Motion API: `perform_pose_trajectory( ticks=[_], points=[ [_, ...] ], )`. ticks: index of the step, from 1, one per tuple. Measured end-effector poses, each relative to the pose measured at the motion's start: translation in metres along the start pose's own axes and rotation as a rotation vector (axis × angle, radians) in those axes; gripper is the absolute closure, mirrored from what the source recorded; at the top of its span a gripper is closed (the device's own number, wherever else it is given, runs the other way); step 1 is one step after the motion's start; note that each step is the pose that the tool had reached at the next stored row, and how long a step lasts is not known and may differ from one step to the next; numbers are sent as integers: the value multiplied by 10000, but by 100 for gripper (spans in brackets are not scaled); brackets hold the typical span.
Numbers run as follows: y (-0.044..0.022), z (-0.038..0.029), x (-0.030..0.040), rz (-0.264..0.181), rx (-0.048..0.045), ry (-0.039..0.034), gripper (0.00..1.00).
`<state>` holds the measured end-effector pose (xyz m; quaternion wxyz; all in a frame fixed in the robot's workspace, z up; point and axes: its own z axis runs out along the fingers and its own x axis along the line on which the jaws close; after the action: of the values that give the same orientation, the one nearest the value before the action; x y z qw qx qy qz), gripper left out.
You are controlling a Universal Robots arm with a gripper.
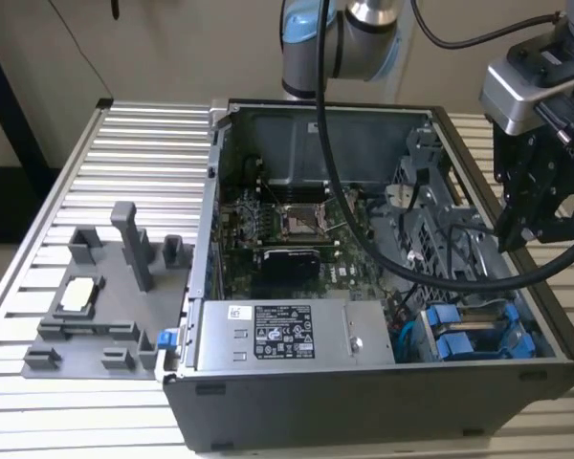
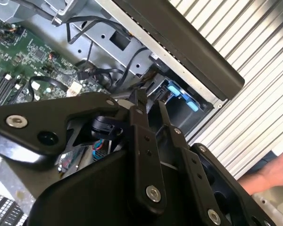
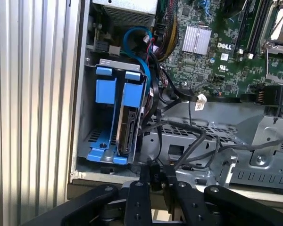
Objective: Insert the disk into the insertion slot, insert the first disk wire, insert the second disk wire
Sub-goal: 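Insert the first disk wire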
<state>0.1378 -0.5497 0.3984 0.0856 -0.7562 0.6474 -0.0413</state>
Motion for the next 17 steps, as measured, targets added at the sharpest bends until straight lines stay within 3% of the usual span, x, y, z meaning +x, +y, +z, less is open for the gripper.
perform_pose_trajectory(
  ticks=[8,11,14,17],
  points=[
    [0,0,-1,0,-1,2,80],
    [-1,3,3,8,-70,-6,80],
    [0,11,33,42,-301,-40,80],
    [3,17,86,71,-606,-84,80]
  ],
)
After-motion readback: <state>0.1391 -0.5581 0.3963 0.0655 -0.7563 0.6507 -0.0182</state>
